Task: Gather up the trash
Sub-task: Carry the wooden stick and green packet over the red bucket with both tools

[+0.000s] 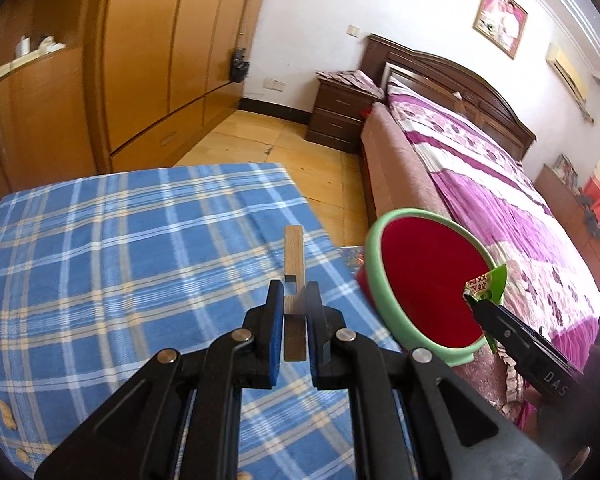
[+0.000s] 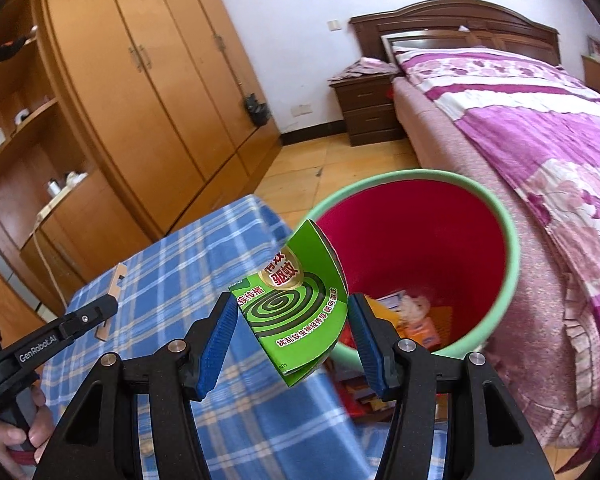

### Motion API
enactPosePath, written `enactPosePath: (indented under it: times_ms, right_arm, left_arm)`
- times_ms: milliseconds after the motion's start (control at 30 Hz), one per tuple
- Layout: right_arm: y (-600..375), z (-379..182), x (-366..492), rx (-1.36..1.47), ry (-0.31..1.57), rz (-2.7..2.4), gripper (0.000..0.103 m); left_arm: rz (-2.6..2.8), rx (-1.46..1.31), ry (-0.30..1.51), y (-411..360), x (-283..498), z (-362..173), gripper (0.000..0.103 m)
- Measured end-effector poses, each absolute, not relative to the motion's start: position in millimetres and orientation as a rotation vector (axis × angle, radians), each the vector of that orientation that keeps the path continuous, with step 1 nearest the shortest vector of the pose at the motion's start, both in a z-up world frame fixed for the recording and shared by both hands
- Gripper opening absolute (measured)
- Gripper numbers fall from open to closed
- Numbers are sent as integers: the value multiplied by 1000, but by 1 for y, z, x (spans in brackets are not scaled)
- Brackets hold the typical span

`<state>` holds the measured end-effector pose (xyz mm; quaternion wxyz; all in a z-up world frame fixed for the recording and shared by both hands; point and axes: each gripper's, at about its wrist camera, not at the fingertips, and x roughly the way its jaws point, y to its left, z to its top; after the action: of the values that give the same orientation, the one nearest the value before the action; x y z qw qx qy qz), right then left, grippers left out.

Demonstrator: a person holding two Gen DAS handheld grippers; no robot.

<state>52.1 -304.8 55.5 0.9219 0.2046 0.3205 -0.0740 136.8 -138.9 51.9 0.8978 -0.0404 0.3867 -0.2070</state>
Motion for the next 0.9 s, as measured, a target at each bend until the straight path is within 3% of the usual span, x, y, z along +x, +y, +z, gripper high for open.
enactPosePath:
  times_ms: [900]
  right_arm:
    - [-399,27,36,538,652,-281,58]
  left_arm:
    - [-595,90,870,-271,152,20,10]
